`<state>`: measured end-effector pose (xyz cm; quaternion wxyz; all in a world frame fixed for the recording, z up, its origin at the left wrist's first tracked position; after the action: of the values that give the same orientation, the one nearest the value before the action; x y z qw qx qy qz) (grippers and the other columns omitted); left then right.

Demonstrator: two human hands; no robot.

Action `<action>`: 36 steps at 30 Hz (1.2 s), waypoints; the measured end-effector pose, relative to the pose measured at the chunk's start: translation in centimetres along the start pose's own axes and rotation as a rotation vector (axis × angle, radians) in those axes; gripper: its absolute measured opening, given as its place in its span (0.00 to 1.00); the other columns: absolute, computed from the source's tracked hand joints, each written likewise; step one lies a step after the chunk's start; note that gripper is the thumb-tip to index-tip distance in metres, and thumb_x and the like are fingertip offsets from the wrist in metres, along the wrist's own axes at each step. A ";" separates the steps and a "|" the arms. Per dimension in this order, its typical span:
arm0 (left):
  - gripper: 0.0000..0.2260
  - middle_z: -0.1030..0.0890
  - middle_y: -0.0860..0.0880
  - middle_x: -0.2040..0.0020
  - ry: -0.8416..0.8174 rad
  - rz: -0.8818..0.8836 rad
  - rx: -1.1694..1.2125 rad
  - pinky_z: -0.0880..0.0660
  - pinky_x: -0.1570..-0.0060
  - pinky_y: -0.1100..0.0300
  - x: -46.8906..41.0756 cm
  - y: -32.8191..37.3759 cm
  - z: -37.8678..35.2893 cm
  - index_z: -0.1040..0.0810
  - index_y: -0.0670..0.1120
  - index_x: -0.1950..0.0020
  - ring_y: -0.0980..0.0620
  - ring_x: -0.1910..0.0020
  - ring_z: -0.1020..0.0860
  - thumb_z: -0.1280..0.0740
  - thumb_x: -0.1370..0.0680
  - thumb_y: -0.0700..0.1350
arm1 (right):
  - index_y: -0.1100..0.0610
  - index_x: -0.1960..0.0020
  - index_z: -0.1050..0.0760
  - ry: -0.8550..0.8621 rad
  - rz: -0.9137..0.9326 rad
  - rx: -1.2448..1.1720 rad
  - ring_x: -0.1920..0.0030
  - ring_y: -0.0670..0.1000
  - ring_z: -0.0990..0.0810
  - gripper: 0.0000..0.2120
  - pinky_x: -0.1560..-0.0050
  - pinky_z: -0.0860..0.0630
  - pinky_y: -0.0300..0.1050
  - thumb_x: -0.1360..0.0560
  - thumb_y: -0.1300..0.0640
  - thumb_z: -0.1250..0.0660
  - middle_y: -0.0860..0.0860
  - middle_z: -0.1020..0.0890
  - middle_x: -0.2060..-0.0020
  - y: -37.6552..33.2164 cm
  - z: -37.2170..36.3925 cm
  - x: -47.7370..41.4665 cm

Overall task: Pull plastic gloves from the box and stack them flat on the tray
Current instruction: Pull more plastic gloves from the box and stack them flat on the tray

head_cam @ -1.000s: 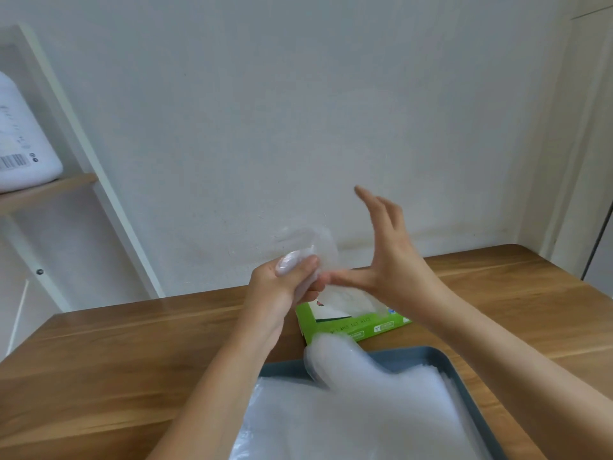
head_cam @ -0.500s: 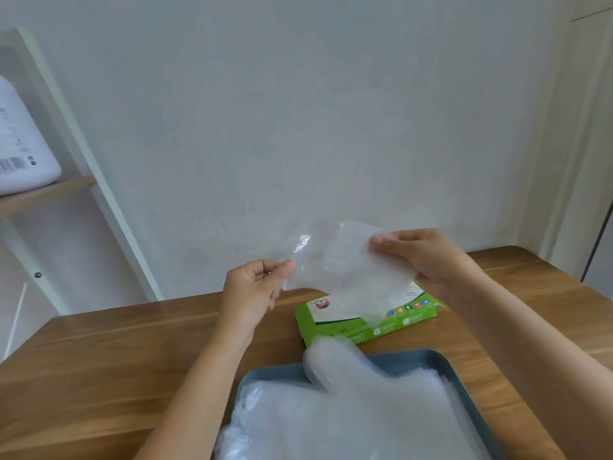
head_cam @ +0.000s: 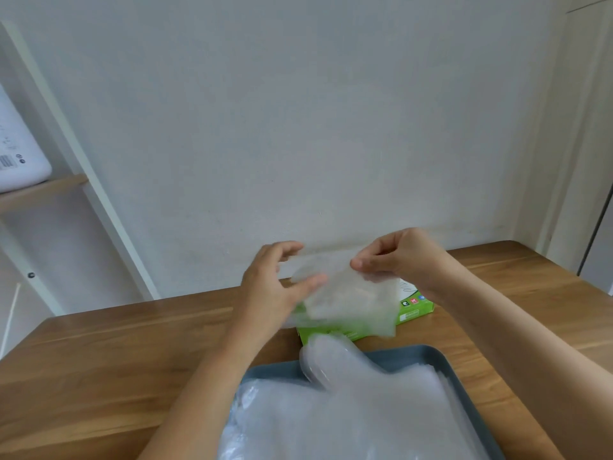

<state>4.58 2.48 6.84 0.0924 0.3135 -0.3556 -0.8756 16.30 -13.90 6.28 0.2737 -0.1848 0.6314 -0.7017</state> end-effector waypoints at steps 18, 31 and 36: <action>0.07 0.19 0.61 0.57 0.121 0.005 -0.001 0.28 0.60 0.76 0.2 -0.2 0.4 0.17 0.46 0.51 0.64 0.60 0.20 0.27 0.27 0.37 | 0.55 0.66 0.20 -0.125 0.063 0.315 0.67 0.48 0.23 0.11 0.58 0.28 0.46 0.40 0.63 0.19 0.51 0.19 0.72 -0.5 -0.7 0.4; 0.05 0.19 0.57 0.58 0.081 -0.056 -0.079 0.30 0.60 0.77 -0.2 0.2 1.0 0.15 0.46 0.57 0.66 0.62 0.22 0.26 0.29 0.37 | 0.66 0.67 0.27 0.318 0.127 0.379 0.84 0.44 0.40 0.27 0.80 0.42 0.32 0.30 0.41 0.30 0.44 0.36 0.86 0.5 4.0 -0.7; 0.05 0.19 0.59 0.57 0.129 -0.060 -0.062 0.31 0.55 0.78 -0.1 0.2 1.4 0.18 0.48 0.58 0.68 0.55 0.23 0.28 0.26 0.38 | 0.63 0.70 0.30 0.480 0.134 0.597 0.77 0.48 0.35 0.27 0.74 0.40 0.41 0.28 0.40 0.32 0.50 0.30 0.78 2.0 6.5 -1.5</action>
<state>3.78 3.13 7.75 0.0984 0.3767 -0.3119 -0.8667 21.71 -18.18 5.27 0.2049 0.1141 0.4563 -0.8584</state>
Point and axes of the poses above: each hand's wrist, its own x-axis away from the middle knuckle, its own z-axis out of the back of the hand, y = z × x, the point moved 7 cm from there along -x, towards the middle knuckle
